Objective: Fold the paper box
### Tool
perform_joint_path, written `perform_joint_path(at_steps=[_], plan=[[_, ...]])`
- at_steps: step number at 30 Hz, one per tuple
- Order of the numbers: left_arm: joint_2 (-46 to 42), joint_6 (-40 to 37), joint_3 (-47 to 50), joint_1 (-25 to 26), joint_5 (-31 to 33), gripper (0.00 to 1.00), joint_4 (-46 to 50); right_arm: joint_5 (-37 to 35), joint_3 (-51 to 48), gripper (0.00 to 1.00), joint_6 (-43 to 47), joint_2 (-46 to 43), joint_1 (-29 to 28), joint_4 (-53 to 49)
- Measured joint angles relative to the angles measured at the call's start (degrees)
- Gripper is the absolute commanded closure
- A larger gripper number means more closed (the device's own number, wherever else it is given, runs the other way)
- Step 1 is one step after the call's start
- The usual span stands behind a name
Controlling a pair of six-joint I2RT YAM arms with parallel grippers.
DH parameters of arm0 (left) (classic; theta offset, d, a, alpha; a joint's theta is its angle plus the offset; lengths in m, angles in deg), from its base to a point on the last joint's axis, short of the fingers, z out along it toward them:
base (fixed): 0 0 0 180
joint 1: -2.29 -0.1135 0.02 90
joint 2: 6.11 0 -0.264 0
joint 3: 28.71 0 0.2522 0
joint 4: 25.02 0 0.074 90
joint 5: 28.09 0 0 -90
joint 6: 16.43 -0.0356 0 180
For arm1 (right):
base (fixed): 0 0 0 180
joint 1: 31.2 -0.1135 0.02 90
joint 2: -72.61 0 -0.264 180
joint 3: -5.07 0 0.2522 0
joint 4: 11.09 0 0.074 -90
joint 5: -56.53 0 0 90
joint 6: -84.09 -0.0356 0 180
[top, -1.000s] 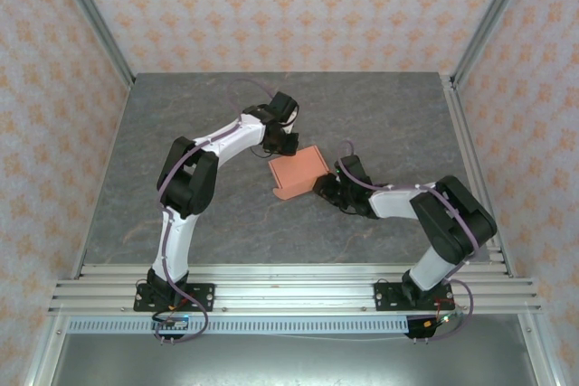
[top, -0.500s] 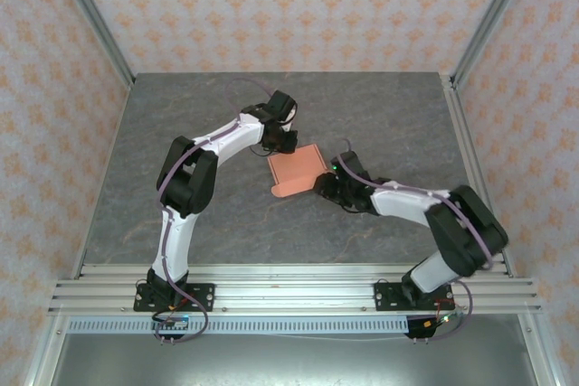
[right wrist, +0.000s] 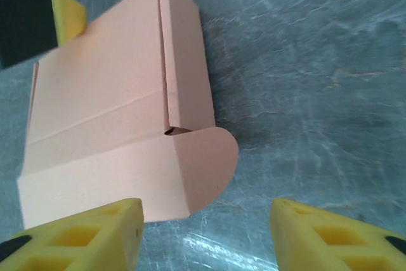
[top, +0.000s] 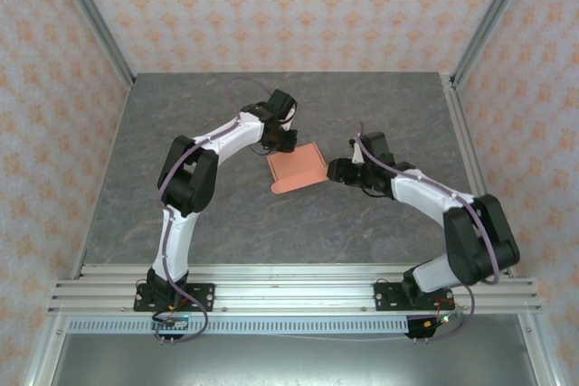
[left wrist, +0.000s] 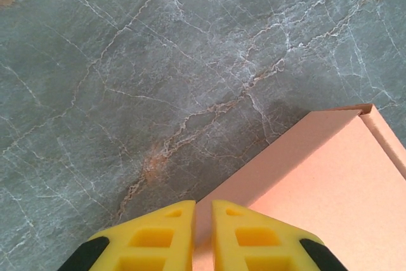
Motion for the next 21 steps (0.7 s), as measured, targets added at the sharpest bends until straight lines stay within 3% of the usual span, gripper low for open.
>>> perform_joint_path(at_steps=[8,21], plan=[[0.9,0.0,-0.9,-0.3,0.0,0.86,0.0,2.4,5.3,0.34,5.7,7.4,0.0,0.2],[1.1,0.0,-1.0,-0.5,0.3,0.86,0.5,2.7,7.3,0.32,7.8,5.7,0.0,0.1]])
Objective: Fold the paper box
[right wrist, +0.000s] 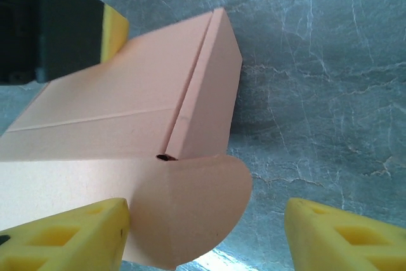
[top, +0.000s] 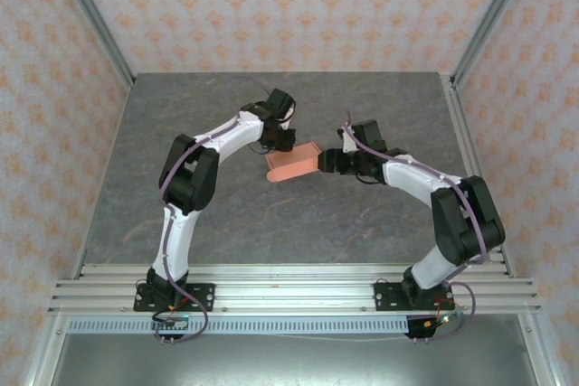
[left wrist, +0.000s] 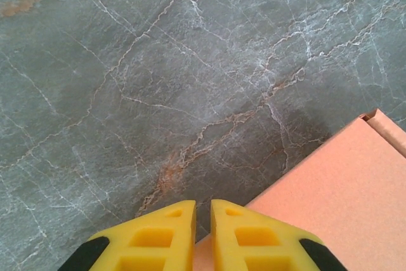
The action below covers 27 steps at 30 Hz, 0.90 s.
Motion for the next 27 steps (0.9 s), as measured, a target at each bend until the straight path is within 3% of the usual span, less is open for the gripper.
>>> perform_joint_path(at_steps=[6,13,19,23,27], plan=[[0.3,0.0,0.0,0.0,0.0,0.86,1.4,-2.3,-1.0,0.36,3.7,-5.0,-0.3,0.6],[3.0,-1.3,-2.1,0.0,0.0,0.86,5.0,-9.8,-8.2,0.52,12.9,-15.8,-1.8,4.2],[8.1,-3.5,-10.3,-1.1,-0.3,0.86,10.2,-10.9,0.0,0.52,18.3,-12.2,-1.7,2.0],[9.2,-4.5,-16.8,-3.5,-0.3,0.85,12.9,-10.5,9.0,0.52,20.9,-7.1,-1.5,-2.0],[9.2,-4.9,-22.3,-6.2,-1.0,0.87,14.2,-11.8,11.8,0.52,22.4,-6.0,-1.5,-6.2]])
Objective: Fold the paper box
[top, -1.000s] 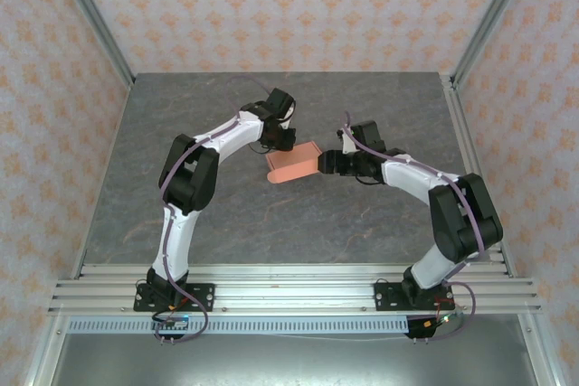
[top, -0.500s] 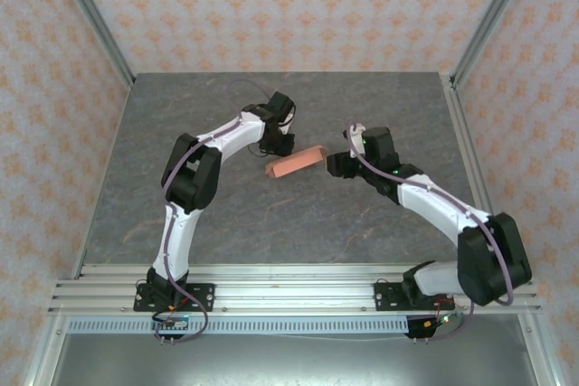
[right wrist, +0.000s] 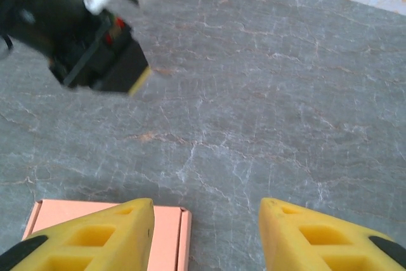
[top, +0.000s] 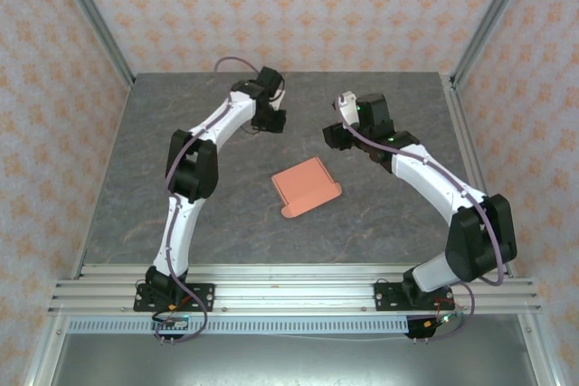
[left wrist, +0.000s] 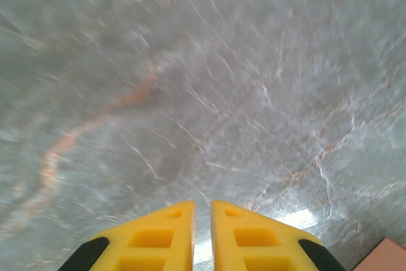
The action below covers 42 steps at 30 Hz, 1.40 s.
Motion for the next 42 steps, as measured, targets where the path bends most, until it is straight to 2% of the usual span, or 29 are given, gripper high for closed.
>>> perform_joint_path(at_steps=[4,9,10,12,14,16,18,20,22,24,28,34,39,42], plan=[[-1.3,0.2,3.6,-1.1,-1.7,0.85,-2.1,-3.0,-2.2,0.51,-3.1,-1.3,0.0,-2.3],[-9.0,1.5,20.3,0.5,-2.1,0.85,-5.6,-5.2,-10.9,0.55,-11.6,-7.5,-0.2,-4.7],[-12.1,1.9,24.9,1.2,-1.7,0.8,-7.1,-6.5,-12.8,0.54,-12.8,-9.2,-0.8,-5.2],[-19.3,3.3,33.8,2.7,-0.5,0.62,-10.1,-9.5,-16.3,0.52,-14.3,-12.4,-3.1,-6.0],[-27.5,4.3,41.8,4.3,1.3,0.58,-14.0,-12.5,-19.6,0.52,-15.5,-15.4,-6.4,-6.1],[-36.2,5.1,49.9,6.3,3.9,0.47,-19.8,-15.4,-22.5,0.51,-16.8,-17.4,-9.0,-6.0],[-44.4,5.5,58.6,8.3,6.6,0.44,-27.0,-18.3,-25.2,0.48,-18.3,-18.0,-10.0,-4.9],[-50.0,5.3,66.2,10.8,9.2,0.41,-33.2,-20.3,-27.1,0.46,-19.8,-17.9,-10.0,-4.3],[-53.5,4.2,72.9,14.2,12.1,0.3,-38.7,-21.8,-27.6,0.44,-21.1,-17.6,-10.0,-4.3],[-56.2,1.8,79.6,19.6,15.4,0.23,-43.9,-23.1,-27.1,0.43,-22.8,-16.4,-10.0,-3.8],[-58.7,-4.2,87.9,29.9,21.0,0.22,-50.4,-23.0,-25.0,0.43,-26.3,-12.5,-7.9,-3.7],[-57.8,-11.4,91.6,38.4,31.3,0.17,-57.6,-14.8,-21.8,0.43,-31.0,-7.1,-1.9,-1.4],[-47.2,-15.2,88.6,44.6,41.1,0.17,-60.4,-7.3,-16.7,0.46,-34.0,-0.2,-1.4,0.4],[-40.1,-16.4,85.4,46.4,47.8,0.18,-61.1,-4.5,-15.1,0.46,-35.1,2.4,-1.4,1.7]])
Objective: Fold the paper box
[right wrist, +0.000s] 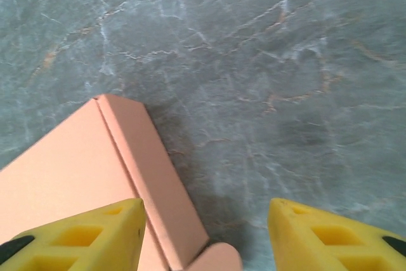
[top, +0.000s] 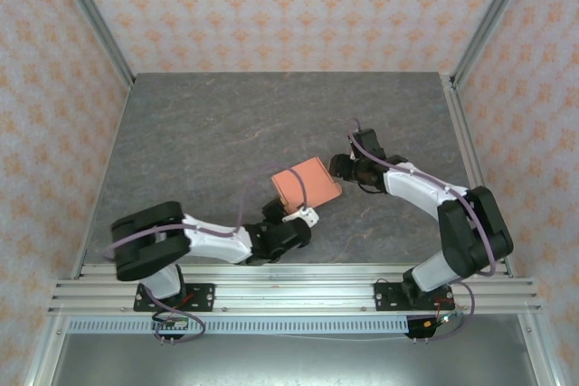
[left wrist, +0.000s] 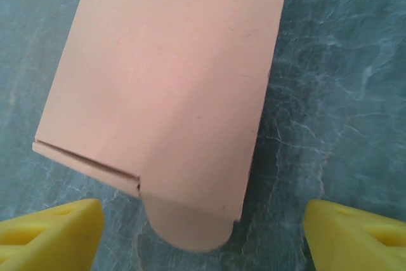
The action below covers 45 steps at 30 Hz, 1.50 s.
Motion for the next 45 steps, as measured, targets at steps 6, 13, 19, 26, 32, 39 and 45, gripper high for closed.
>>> perform_joint_path(at_steps=[6,13,19,26,32,39,45], plan=[[3.6,-0.9,-2.8,0.3,9.2,0.38,-2.2,3.1,0.0,0.46,-1.2,2.6,0.0,1.4],[8.3,-2.3,-6.2,0.3,12.9,0.63,-2.2,6.4,0.3,0.46,-2.2,5.9,0.2,3.2],[6.7,-3.9,-6.7,0.0,13.2,0.78,-1.9,7.4,2.3,0.46,-2.2,5.8,0.2,3.0],[0.5,-5.6,-9.3,-3.8,9.3,0.87,1.9,6.9,5.5,0.43,-1.7,2.8,0.2,-0.9],[-5.5,-6.1,-13.4,-9.7,-1.4,0.96,9.9,6.5,10.9,0.42,0.9,-0.9,1.5,-5.6],[-9.9,-6.2,-18.2,-22.2,-19.2,1.0,17.8,8.3,19.1,0.41,7.5,-2.9,4.6,-11.1],[-5.5,-9.9,-27.6,-30.8,-35.7,1.0,25.9,14.7,30.3,0.5,15.9,1.8,6.2,-16.9]])
